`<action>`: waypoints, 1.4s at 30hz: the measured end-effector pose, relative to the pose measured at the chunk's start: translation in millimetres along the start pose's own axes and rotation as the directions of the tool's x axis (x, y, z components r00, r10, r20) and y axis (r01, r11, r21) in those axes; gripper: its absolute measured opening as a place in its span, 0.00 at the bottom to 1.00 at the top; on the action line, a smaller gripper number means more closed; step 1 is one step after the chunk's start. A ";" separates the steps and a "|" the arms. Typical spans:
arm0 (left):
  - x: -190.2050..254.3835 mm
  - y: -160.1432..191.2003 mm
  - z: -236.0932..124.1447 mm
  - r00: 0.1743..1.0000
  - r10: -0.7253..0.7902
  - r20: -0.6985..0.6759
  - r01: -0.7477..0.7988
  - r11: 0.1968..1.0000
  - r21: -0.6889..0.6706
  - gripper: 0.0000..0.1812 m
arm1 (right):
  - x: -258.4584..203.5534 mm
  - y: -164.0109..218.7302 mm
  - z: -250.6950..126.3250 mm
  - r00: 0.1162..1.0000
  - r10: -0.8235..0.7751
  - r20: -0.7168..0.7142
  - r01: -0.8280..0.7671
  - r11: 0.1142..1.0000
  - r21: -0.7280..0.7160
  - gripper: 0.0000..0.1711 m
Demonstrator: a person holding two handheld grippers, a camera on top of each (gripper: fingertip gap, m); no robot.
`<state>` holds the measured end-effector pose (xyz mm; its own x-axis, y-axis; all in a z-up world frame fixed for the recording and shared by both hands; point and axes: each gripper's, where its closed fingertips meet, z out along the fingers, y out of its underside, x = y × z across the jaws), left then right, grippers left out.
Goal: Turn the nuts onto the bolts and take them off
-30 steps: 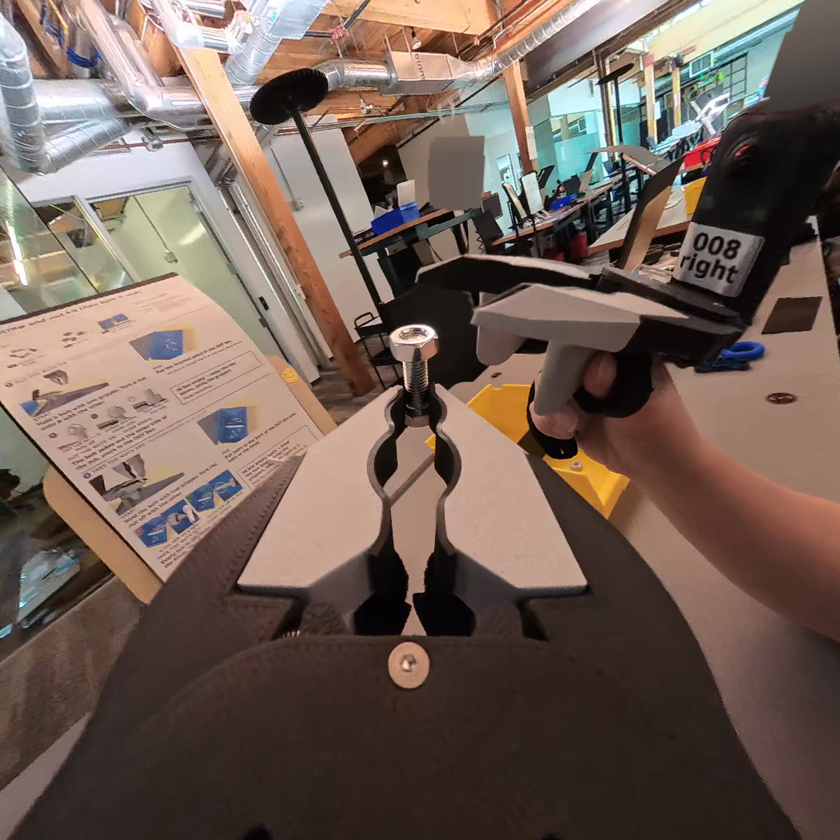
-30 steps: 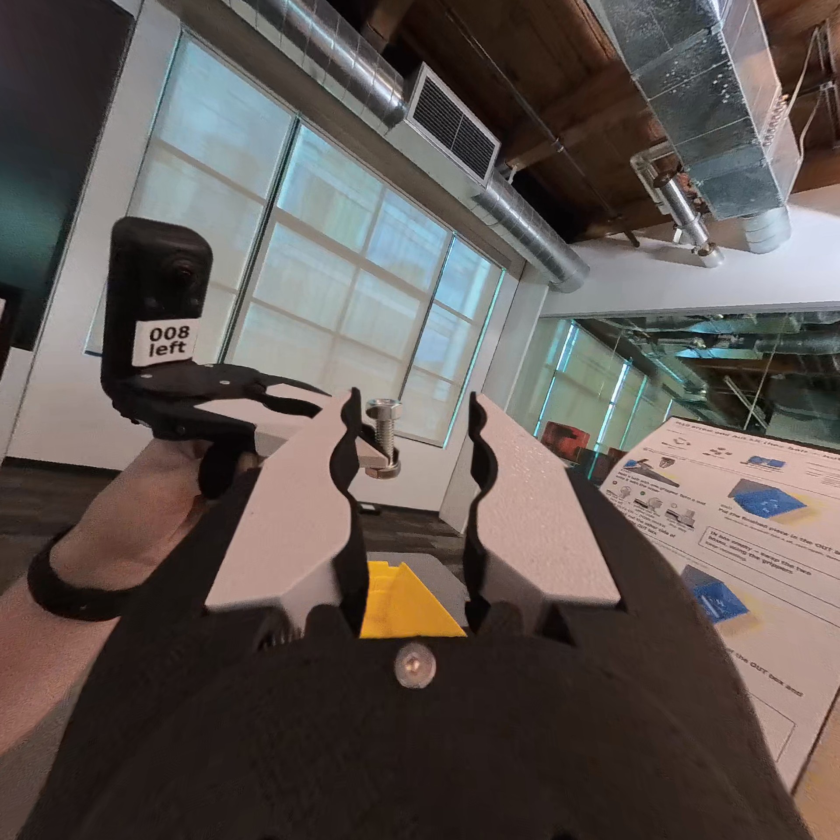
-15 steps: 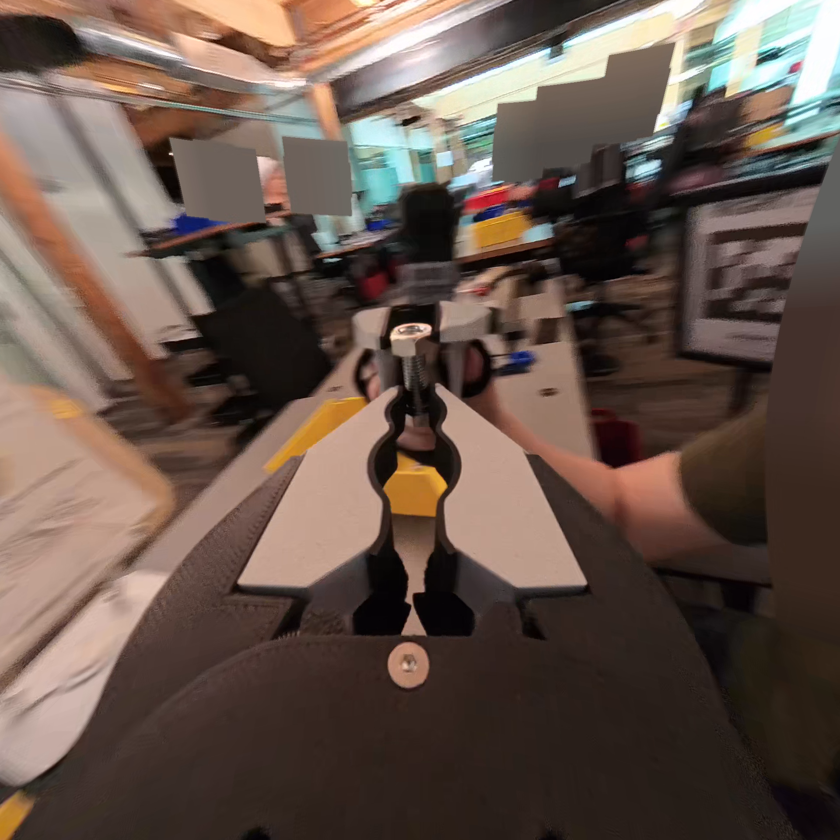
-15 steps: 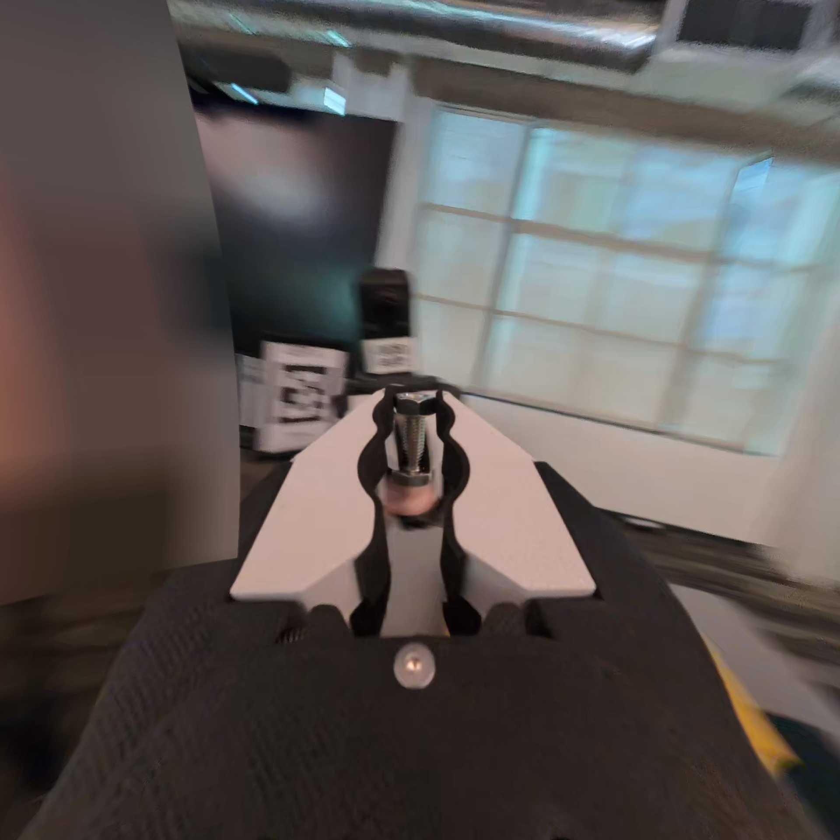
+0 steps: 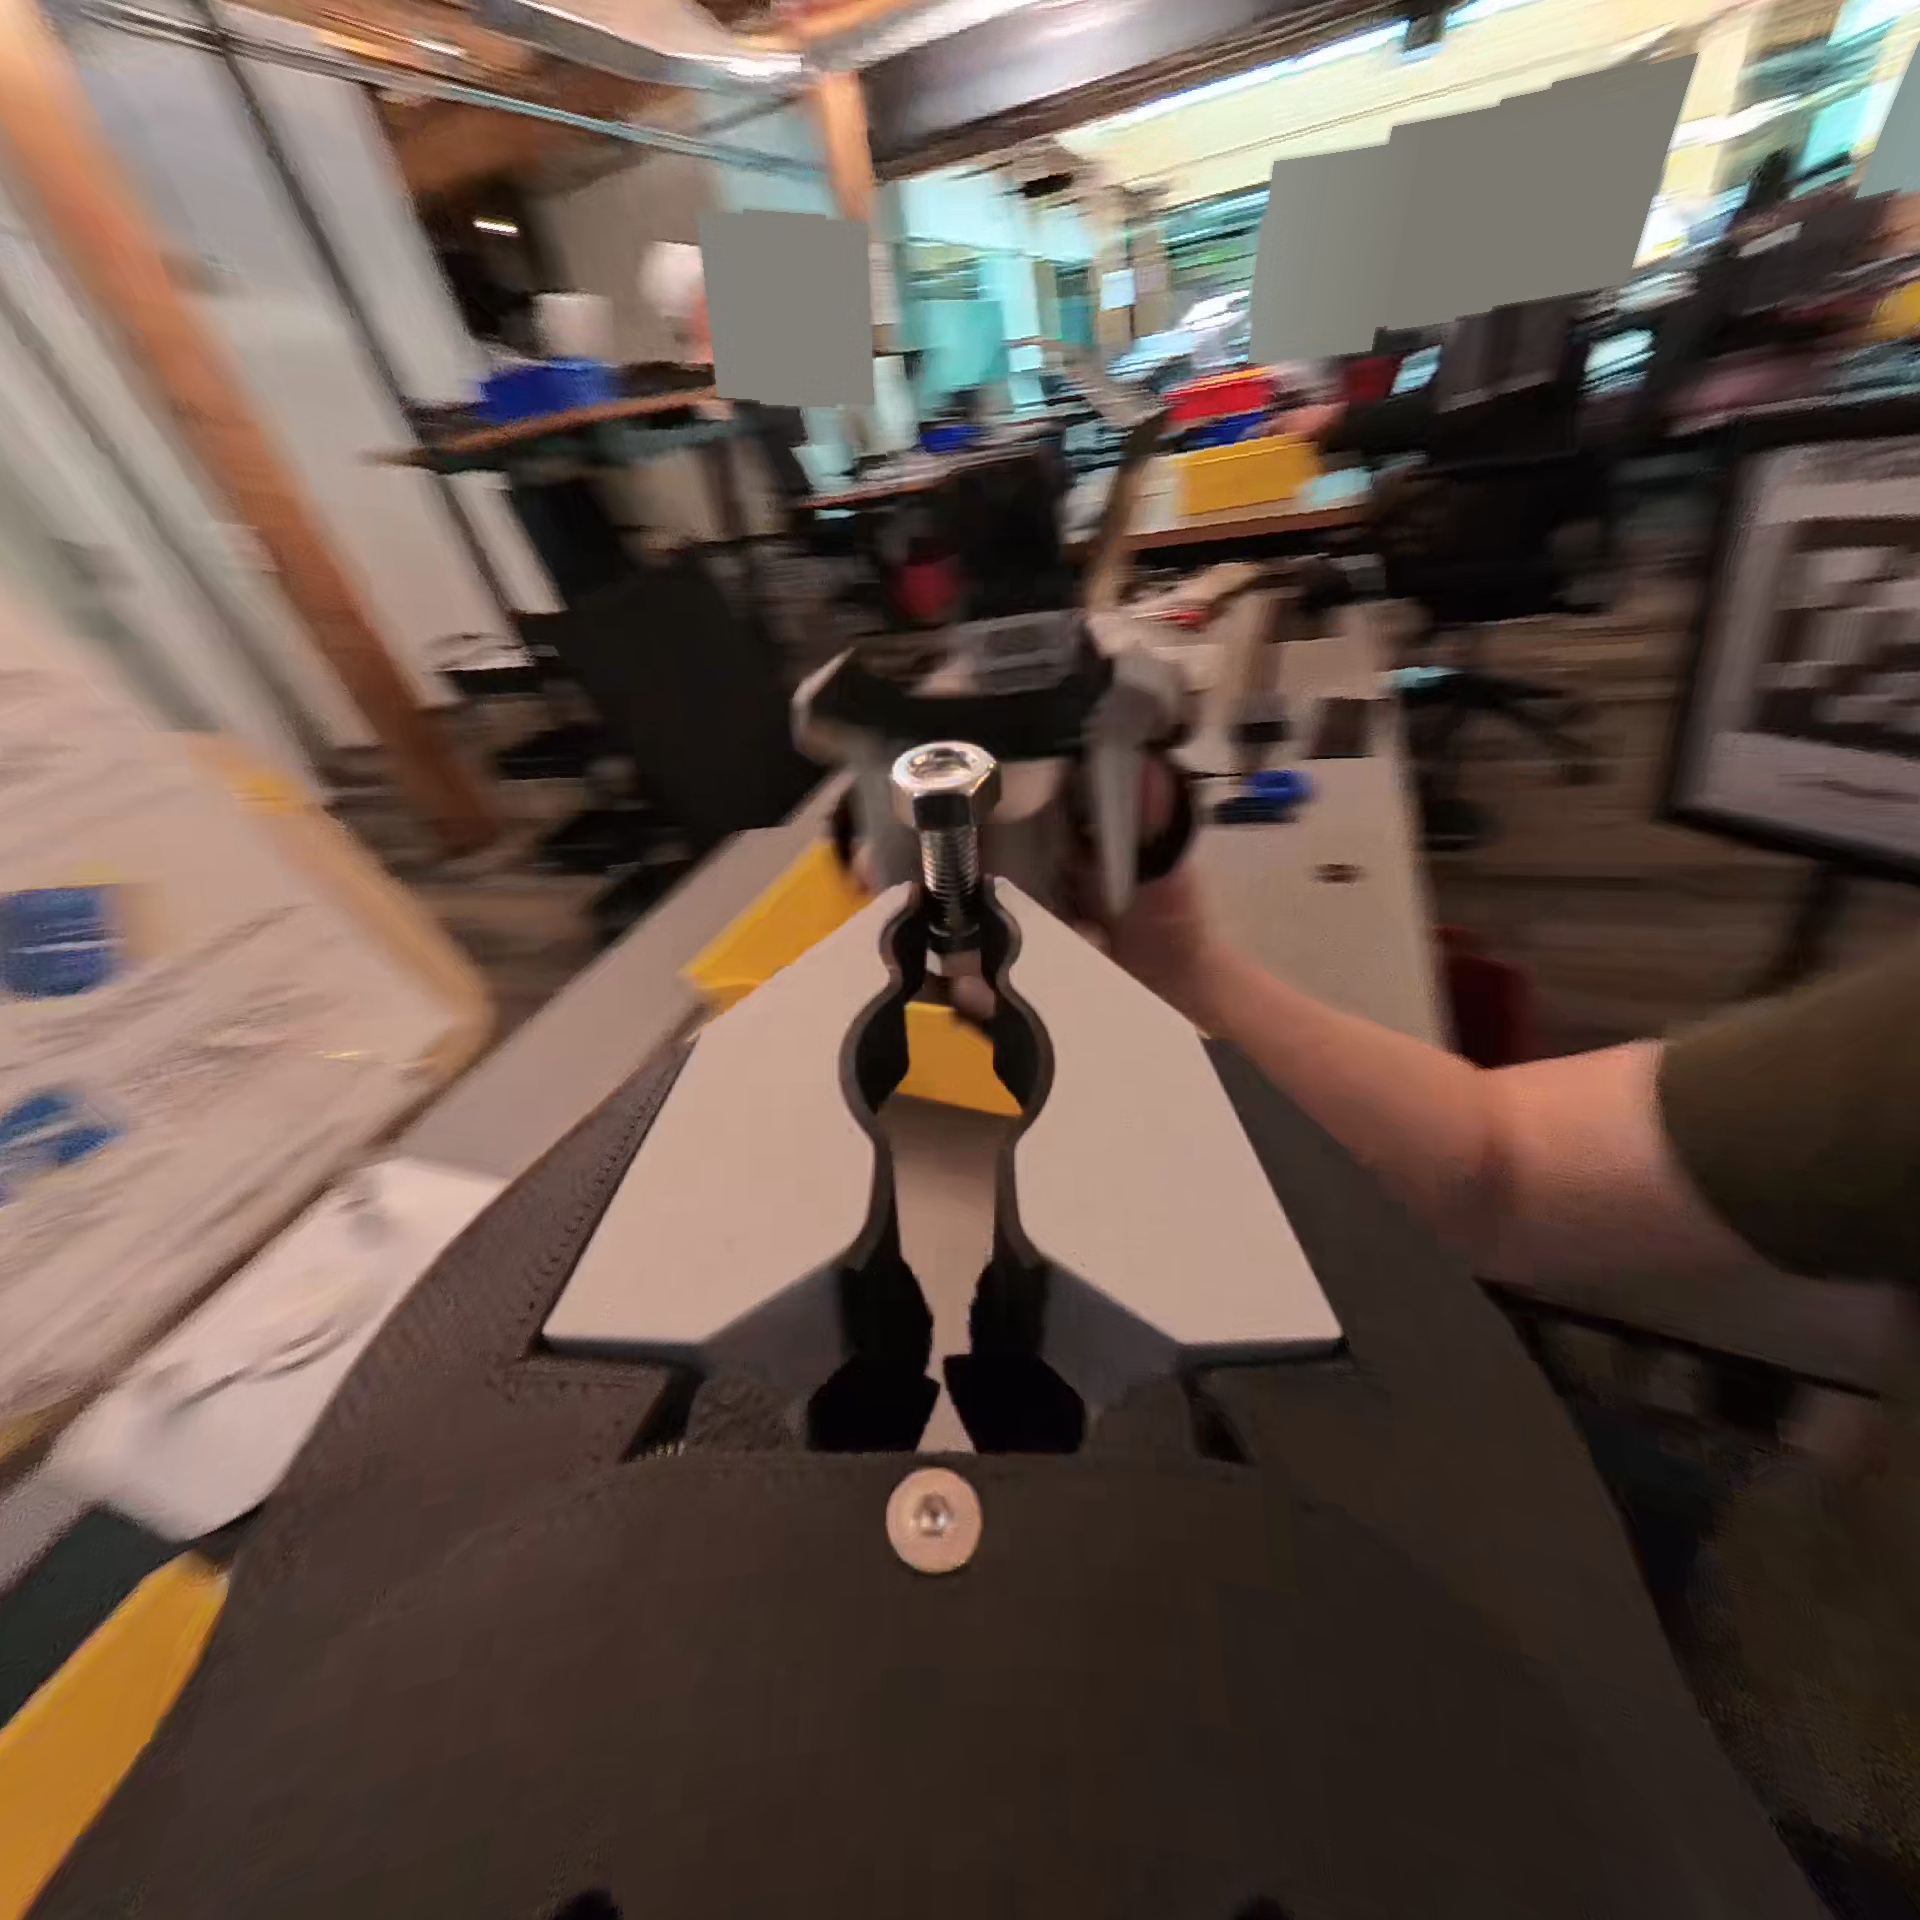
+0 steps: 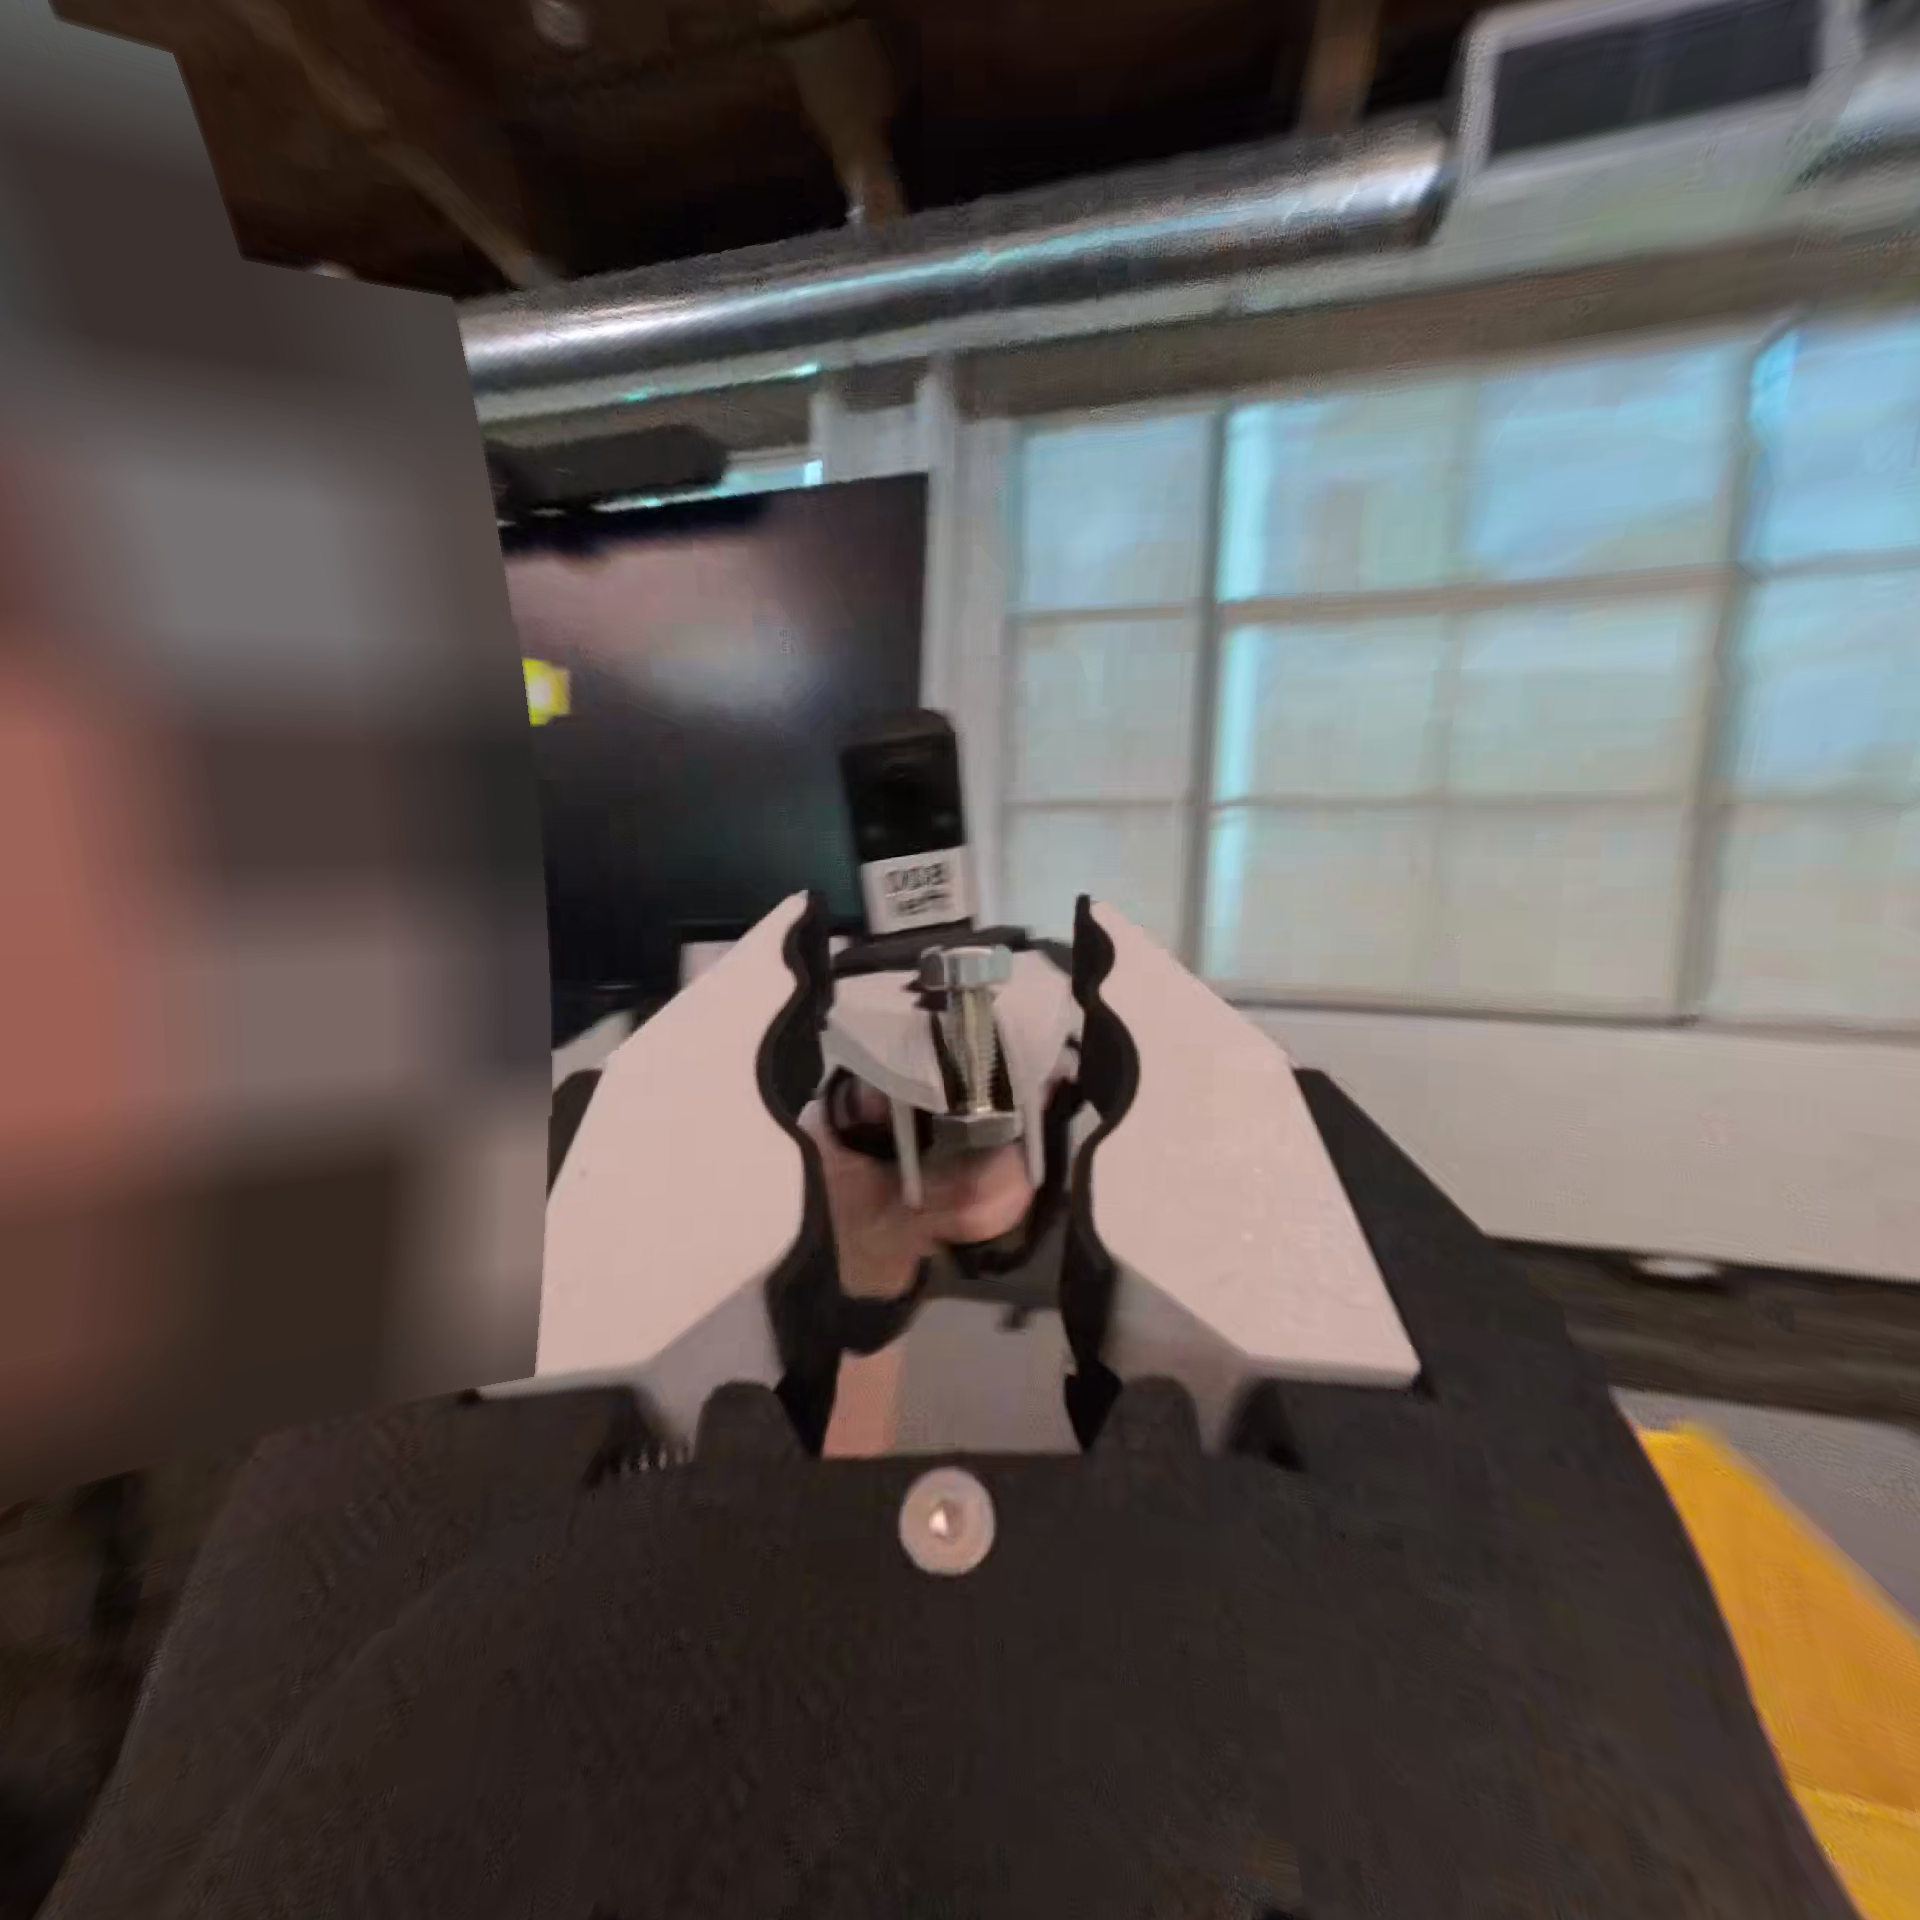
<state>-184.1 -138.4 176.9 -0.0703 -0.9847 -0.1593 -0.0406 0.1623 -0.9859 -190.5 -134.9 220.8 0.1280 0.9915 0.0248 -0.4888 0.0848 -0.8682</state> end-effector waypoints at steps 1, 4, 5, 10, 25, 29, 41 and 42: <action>-12.1 0.5 -2.5 0.995 0.042 0.095 -0.041 0.999 -0.012 0.04 | 4.0 -10.2 -4.1 0.982 -0.154 -0.108 0.159 0.987 0.032 0.26; -33.9 -1.7 -7.8 0.945 0.142 0.296 -0.136 0.990 -0.039 0.04 | 11.6 -22.0 -9.2 0.798 -0.474 -0.373 0.486 0.871 -0.070 0.25; -36.7 -2.7 -8.2 0.930 0.161 0.331 -0.156 0.987 -0.044 0.04 | 12.7 -18.7 -7.0 0.731 -0.550 -0.403 0.544 0.827 -0.142 0.25; -33.9 -3.8 -4.4 0.911 0.200 0.360 -0.193 0.980 -0.057 0.04 | 12.1 -1.7 5.4 0.702 -0.602 -0.381 0.542 0.798 -0.263 0.25; -25.8 -5.9 -2.5 0.941 0.157 0.299 -0.158 0.987 -0.020 0.04 | 20.1 -2.8 -2.4 0.759 -0.531 -0.377 0.471 0.847 -0.246 0.20; -28.8 -5.6 -4.2 0.935 0.162 0.316 -0.162 0.986 -0.027 0.04 | 28.2 -5.1 -9.4 0.760 -0.509 -0.403 0.445 0.861 -0.248 0.18; -27.5 -6.5 -4.6 0.939 0.154 0.309 -0.155 0.988 -0.020 0.04 | 28.4 -3.5 -8.4 0.770 -0.493 -0.405 0.426 0.870 -0.249 0.17; -26.7 -6.8 -4.8 0.941 0.150 0.304 -0.152 0.988 -0.017 0.04 | 25.3 -3.9 -6.9 0.776 -0.493 -0.394 0.432 0.870 -0.239 0.17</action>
<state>-186.7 -112.9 188.1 0.2307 -0.9211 -0.3136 -0.0466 0.3114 -0.9491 -179.4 -110.8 221.3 0.6806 0.6880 0.2519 -0.1640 0.4782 -0.8628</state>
